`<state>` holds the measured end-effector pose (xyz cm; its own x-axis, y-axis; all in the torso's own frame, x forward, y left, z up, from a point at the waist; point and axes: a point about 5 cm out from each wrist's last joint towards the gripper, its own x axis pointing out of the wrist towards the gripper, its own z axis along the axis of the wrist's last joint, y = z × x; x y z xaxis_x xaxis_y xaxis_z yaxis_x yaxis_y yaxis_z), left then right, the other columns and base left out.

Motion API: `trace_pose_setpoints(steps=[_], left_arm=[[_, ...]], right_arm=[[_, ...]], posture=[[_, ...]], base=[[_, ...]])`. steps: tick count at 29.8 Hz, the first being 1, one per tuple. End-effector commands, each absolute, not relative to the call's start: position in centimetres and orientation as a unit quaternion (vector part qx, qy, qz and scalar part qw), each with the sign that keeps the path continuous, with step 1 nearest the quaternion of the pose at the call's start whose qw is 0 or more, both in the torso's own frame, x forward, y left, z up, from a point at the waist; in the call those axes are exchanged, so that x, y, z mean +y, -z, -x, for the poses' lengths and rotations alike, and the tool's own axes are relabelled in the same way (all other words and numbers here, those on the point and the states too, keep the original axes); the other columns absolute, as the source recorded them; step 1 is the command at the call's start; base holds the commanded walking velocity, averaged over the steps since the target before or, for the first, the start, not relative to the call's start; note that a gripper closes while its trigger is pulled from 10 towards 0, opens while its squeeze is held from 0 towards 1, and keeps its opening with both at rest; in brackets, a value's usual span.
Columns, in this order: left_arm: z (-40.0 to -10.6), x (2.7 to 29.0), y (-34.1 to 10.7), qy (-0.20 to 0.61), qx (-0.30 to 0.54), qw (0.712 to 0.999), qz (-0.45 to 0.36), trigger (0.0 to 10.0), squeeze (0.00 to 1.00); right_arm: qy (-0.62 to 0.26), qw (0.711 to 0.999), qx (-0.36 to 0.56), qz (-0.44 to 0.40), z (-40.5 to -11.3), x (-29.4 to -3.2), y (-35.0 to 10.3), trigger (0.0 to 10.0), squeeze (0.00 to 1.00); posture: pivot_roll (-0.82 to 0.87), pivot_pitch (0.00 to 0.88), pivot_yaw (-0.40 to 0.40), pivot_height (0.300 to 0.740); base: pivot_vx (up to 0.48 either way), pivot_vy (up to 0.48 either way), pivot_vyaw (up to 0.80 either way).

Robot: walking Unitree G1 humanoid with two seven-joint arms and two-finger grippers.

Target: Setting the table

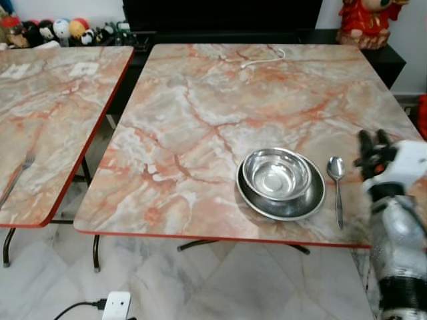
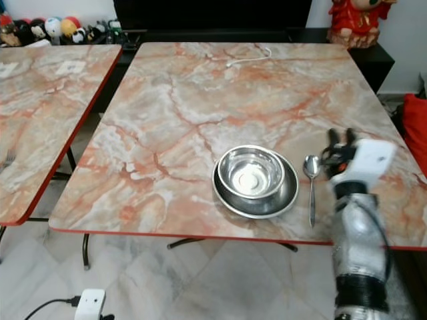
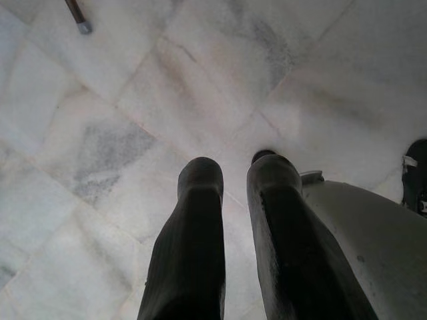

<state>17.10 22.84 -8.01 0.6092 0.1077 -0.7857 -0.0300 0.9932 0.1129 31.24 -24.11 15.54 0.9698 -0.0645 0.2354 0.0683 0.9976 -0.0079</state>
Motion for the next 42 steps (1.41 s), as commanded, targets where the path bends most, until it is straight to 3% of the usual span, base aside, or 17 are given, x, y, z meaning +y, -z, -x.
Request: trace_pose_setpoints(steps=[1,7,14,24,32,42], left_arm=[[-16.4,23.1,8.3,-0.038,0.449,0.891,-0.055,10.0,0.0],[-16.3,23.2,8.3,-0.042,0.449,0.891,-0.058,10.0,0.0],[-16.4,23.3,8.2,-0.049,0.449,0.891,-0.058,10.0,0.0],[-16.2,23.2,8.3,-0.046,0.452,0.889,-0.059,10.0,0.0],[-16.1,23.3,8.4,-0.043,0.454,0.888,-0.062,10.0,0.0],[-16.4,23.2,8.2,-0.047,0.447,0.891,-0.06,10.0,0.0]], right_arm=[[0.017,0.989,-0.147,0.029,-30.6,-23.5,-16.5,10.0,0.0],[-0.04,0.987,-0.134,0.085,-29.8,-22.1,-15.8,10.0,0.0],[-0.036,0.986,-0.147,0.069,-29.8,-20.7,-16.0,10.0,0.0],[-0.038,0.986,-0.154,0.053,-29.6,-18.9,-15.7,10.0,0.0],[-0.012,0.987,-0.159,0.016,-29.5,-19.1,-15.9,10.0,0.0],[-0.002,0.986,-0.164,-0.001,-30.3,-18.0,-16.4,10.0,0.0]], posture=[[-0.12,0.105,0.033,0.74],[-0.13,0.083,0.034,0.74],[-0.13,0.064,0.038,0.74],[-0.11,0.035,0.033,0.74],[-0.12,0.018,0.041,0.74],[-0.1,0.063,0.038,0.74]], base=[[0.0,0.0,0.0],[0.0,0.0,0.0],[0.0,0.0,0.0],[0.0,0.466,0.15],[0.0,0.48,0.12],[0.0,0.48,0.0]])
